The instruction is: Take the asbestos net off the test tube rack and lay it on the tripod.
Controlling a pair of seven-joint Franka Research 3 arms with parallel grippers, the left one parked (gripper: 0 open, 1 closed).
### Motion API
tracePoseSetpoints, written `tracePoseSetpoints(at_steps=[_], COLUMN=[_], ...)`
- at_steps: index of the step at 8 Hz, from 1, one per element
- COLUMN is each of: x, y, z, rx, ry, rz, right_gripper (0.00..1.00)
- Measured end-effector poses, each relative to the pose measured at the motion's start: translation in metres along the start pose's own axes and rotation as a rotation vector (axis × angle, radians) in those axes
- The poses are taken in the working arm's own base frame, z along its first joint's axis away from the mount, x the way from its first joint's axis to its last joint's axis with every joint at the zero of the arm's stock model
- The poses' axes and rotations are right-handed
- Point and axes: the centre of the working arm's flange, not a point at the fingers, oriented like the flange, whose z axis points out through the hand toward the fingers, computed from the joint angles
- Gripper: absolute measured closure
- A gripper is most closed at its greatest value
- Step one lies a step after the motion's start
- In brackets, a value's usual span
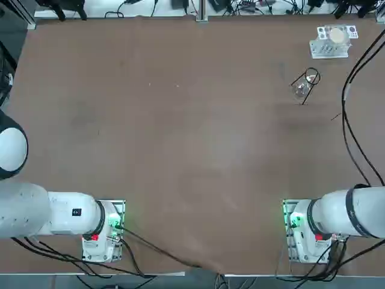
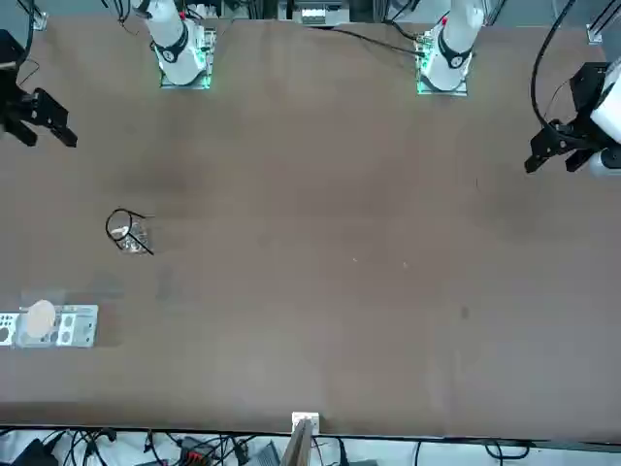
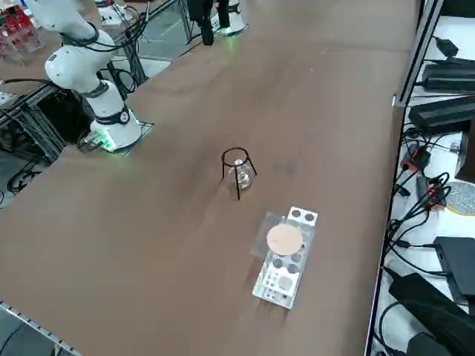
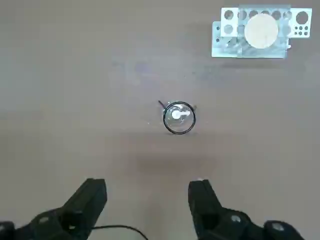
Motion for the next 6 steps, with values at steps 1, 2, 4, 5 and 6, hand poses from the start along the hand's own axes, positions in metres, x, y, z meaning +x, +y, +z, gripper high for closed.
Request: tracePoseSetpoints(at_steps=[1,2,4,5,6], x=[0.0,0.0,0.001,0.003,0.009], y=[-0.002,-0.003,-0.003,-0.002,0.0], z=[0.0,0.0,0.001,0.006,0.018], rx=[-0.002,-0.003,-0.003,-0.003,-0.004], ry=[0.0,0.0,-0.001,-0.01,-0.032], rz=[0.001,0.005,0.01,0.016,0.023], right_gripper=[0.01,0.01,0.01,0.01,0.01])
